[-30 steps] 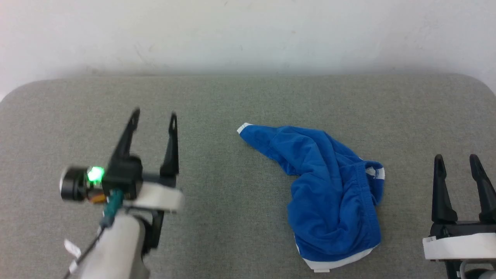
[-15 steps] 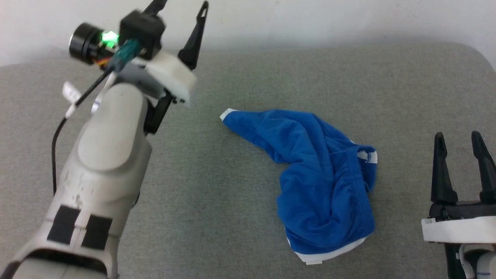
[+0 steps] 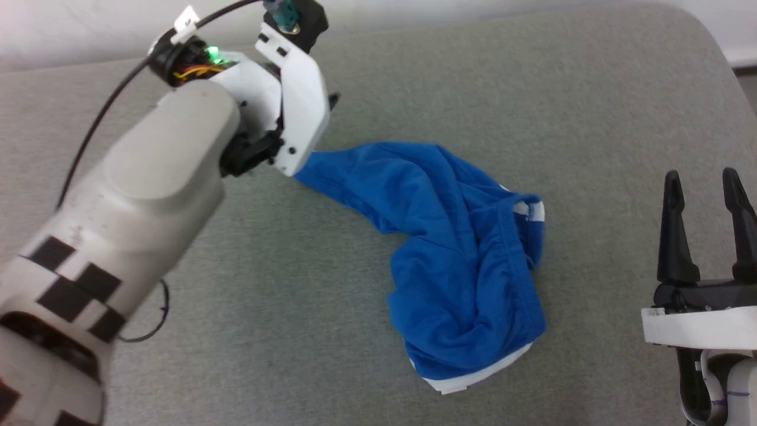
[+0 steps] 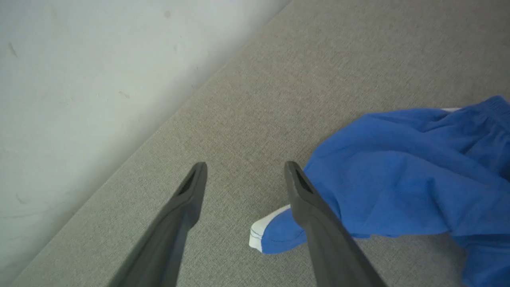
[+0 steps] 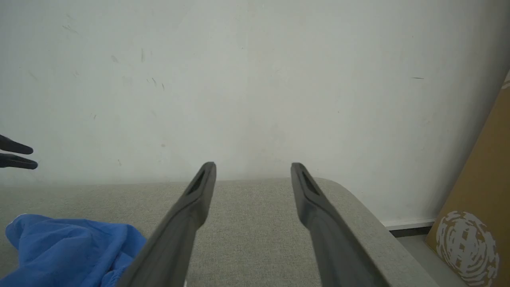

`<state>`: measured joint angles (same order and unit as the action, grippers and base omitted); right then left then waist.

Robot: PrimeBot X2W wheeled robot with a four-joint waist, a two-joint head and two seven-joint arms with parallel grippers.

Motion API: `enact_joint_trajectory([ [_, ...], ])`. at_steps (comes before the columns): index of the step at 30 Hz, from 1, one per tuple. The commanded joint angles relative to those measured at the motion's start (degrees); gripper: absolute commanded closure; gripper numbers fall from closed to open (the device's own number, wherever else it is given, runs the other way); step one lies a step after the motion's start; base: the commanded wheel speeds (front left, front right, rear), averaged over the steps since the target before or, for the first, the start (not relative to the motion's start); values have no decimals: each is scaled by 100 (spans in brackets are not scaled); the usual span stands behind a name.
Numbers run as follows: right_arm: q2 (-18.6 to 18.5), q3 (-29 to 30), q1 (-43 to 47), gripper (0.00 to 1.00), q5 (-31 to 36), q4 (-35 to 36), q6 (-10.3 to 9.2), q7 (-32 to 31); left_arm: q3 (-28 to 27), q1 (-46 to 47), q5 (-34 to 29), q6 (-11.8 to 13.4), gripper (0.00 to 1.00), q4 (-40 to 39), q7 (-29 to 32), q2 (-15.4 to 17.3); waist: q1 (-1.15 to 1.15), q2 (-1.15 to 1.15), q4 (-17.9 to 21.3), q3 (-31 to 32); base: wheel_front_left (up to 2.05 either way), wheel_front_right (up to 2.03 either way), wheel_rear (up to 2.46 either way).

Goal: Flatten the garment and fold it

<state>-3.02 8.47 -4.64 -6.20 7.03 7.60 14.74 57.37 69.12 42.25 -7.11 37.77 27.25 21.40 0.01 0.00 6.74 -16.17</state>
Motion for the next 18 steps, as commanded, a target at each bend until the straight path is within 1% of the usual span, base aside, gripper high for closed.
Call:
enact_joint_trajectory([
  [1,14,-26,-98,0,-53,28,-11,26,184,126,166,-36,0,-68,195,103,-1,0,275,-282,0,0,0],
  [4,14,-22,-169,0,-110,36,-11,26,731,339,676,-37,0,-223,781,436,-1,0,400,-442,0,0,0],
  [8,14,-31,-252,0,-183,32,-11,26,1250,469,1118,-37,0,-313,1219,751,-1,0,529,-620,0,0,0],
  [13,14,-74,-344,0,-239,10,-11,26,1548,262,1098,-37,0,-347,1433,985,-1,0,643,-748,0,0,0],
  [18,14,-32,-371,0,-219,5,-11,26,1594,-216,1071,-37,0,-549,1752,978,-1,0,608,-754,0,0,0],
])
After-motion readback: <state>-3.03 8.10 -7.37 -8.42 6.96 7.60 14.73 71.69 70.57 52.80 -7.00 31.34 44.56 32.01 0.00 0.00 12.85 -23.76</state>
